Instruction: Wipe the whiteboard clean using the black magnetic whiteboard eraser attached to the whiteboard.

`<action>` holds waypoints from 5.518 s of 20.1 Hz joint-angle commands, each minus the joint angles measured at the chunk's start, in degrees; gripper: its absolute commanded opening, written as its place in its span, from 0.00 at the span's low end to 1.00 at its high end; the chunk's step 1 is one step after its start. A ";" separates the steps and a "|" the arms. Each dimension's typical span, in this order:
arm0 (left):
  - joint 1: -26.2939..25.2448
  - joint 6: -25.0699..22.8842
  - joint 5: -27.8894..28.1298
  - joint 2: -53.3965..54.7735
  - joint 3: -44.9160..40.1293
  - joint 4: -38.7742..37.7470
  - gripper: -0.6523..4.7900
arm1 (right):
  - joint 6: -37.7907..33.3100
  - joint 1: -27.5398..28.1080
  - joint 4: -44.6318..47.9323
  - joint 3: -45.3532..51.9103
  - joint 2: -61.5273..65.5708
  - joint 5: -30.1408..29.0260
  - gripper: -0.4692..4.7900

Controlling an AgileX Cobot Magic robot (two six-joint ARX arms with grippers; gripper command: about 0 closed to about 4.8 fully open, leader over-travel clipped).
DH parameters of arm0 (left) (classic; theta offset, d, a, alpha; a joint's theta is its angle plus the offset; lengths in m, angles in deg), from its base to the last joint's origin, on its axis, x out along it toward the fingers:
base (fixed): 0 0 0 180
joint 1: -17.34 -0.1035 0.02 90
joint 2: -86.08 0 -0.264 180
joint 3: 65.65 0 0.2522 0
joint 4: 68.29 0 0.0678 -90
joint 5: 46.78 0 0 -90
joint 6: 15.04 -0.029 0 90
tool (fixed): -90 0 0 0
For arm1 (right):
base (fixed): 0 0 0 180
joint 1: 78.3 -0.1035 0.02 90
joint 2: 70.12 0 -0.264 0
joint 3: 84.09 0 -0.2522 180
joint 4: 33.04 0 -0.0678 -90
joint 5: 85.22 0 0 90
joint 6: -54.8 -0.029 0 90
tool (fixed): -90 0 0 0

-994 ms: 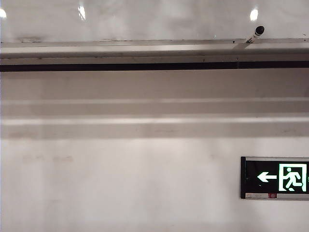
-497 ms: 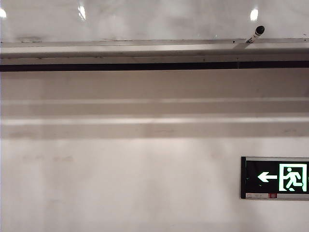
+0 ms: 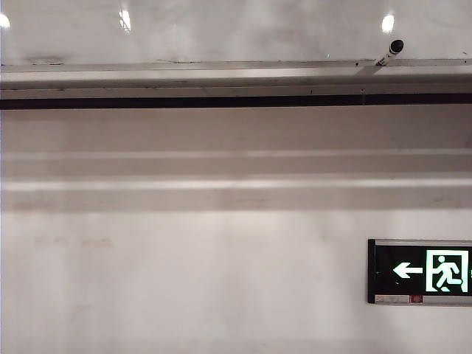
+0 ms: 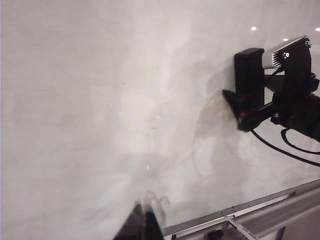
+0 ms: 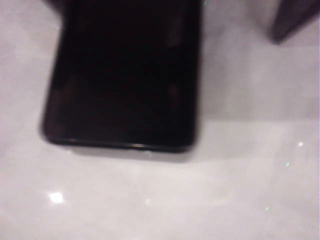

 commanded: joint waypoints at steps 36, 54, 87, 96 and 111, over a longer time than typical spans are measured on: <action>16.37 -7.82 2.95 1.31 0.26 -10.36 0.11 | -29.64 -1.57 -21.27 45.16 -51.82 -0.55 0.08; 19.85 -11.45 22.69 -27.67 -33.97 -5.01 0.11 | -29.59 -1.55 -5.77 85.70 -72.28 -9.16 0.09; -0.52 -8.66 12.35 -48.17 -62.60 1.57 0.11 | -29.73 -1.51 -10.95 105.77 -90.84 -7.82 0.09; -8.07 -7.56 13.31 -48.17 -74.34 16.13 0.11 | -29.73 -1.51 -10.97 105.77 -90.84 -7.89 0.09; -13.35 -7.54 14.34 -48.17 -74.34 10.97 0.12 | -29.73 -1.51 -10.99 105.77 -90.84 -7.89 0.09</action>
